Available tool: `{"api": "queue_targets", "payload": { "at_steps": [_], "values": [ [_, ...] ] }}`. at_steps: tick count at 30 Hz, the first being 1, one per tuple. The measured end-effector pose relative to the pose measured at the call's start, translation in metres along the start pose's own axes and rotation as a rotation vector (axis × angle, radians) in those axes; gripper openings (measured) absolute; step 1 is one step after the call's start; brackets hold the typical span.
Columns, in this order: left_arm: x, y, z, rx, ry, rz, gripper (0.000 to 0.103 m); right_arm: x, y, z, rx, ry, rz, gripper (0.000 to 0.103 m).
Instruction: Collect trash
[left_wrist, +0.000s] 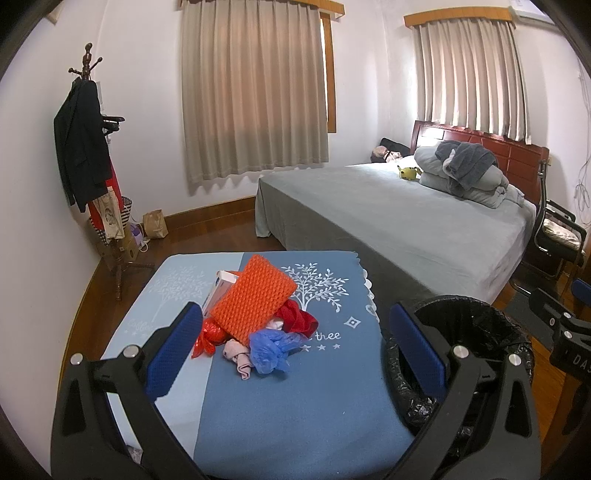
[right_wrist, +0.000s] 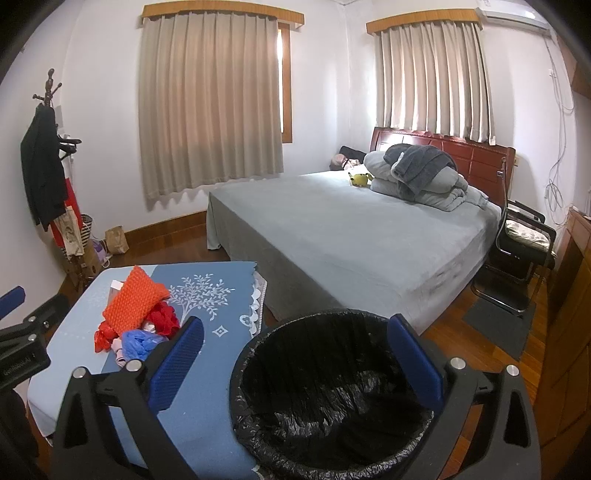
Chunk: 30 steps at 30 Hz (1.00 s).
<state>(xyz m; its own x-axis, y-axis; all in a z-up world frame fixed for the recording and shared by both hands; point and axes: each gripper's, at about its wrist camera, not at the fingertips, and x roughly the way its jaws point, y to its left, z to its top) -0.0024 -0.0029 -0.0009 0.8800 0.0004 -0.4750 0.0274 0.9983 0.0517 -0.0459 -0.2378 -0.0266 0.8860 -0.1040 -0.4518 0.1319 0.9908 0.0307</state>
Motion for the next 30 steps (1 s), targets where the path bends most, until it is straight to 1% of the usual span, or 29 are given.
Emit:
{"api": "queue_targets", "payload": {
  "at_steps": [26,30],
  "values": [
    [-0.0004,-0.0011,-0.0002,0.0,0.003,-0.001,0.098,0.0016,0.0028,0.0031,0.001,0.005,0.001,0.097],
    [0.0,-0.0005,0.0001,0.0,0.002,0.0,0.098,-0.0001,-0.004,-0.0005,0.002,0.004,0.001,0.097]
  ]
}}
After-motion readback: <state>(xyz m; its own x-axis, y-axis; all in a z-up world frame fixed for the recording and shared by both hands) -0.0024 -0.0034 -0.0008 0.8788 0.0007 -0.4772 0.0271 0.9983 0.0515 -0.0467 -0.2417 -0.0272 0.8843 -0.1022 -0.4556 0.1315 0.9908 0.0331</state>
